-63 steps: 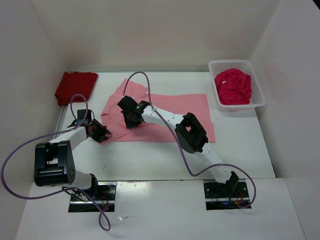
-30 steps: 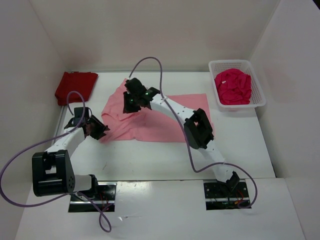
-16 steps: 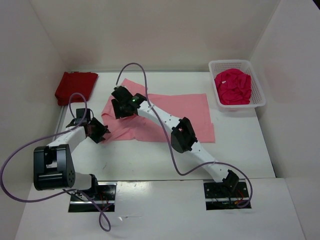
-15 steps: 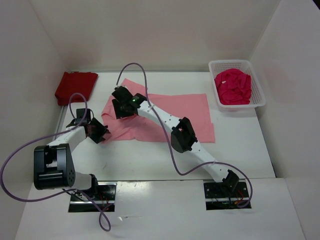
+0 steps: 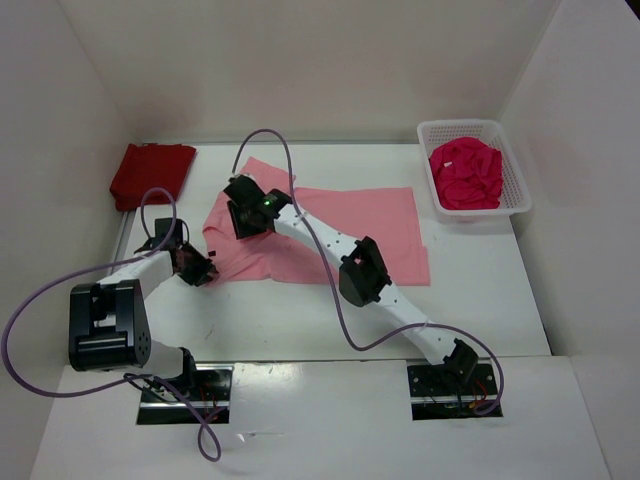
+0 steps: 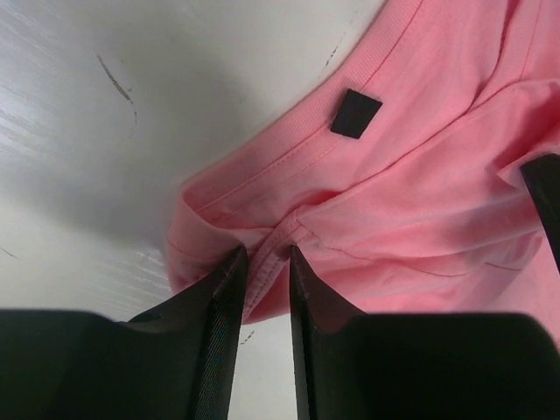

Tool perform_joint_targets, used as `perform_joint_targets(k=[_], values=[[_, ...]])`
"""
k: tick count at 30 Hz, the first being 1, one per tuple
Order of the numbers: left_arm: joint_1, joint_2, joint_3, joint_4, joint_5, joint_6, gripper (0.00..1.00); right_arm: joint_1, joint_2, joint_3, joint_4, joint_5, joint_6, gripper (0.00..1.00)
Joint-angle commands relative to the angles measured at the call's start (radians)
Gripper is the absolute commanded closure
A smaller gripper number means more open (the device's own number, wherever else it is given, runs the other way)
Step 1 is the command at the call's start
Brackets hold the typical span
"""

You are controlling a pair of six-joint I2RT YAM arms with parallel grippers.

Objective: Fold and stack the t-shirts
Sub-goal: Fold the flattened tshirt in 1/3 of the way

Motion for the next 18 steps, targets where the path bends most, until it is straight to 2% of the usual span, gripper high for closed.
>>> perform_joint_targets(k=[1,4,6,8,9,11,13,15,16,18], values=[[0.002,0.026,0.004,-0.001,-0.018,0.022,0.67,0.003,0.032,0.067,0.017,-0.013,-0.007,0.56],[0.002,0.026,0.015,-0.023,-0.027,0.022,0.67,0.003,0.032,0.076,0.017,-0.040,0.002,0.48],[0.002,0.014,0.015,-0.023,-0.038,0.022,0.57,0.012,0.032,0.076,0.017,-0.050,0.002,0.47],[0.002,0.013,0.015,-0.023,-0.038,0.022,0.46,0.012,0.041,0.076,0.017,-0.050,0.002,0.51],[0.002,0.013,0.015,-0.023,-0.038,0.022,0.45,0.012,0.041,0.076,0.017,-0.050,0.002,0.52],[0.002,0.013,0.015,-0.023,-0.038,0.022,0.47,0.012,0.050,0.085,0.026,-0.050,0.002,0.64],[0.002,0.013,0.015,-0.023,-0.038,0.022,0.57,0.012,0.051,0.105,0.026,-0.038,0.013,0.80],[0.002,0.013,0.015,-0.032,-0.047,0.022,0.61,0.012,0.051,0.105,0.037,-0.027,0.013,0.88],[0.002,0.013,0.015,-0.032,-0.047,0.022,0.64,0.012,0.051,0.114,0.037,-0.015,0.013,0.95],[0.002,0.013,0.015,-0.032,-0.047,0.022,0.68,0.012,0.051,0.139,0.037,-0.006,0.031,0.96]])
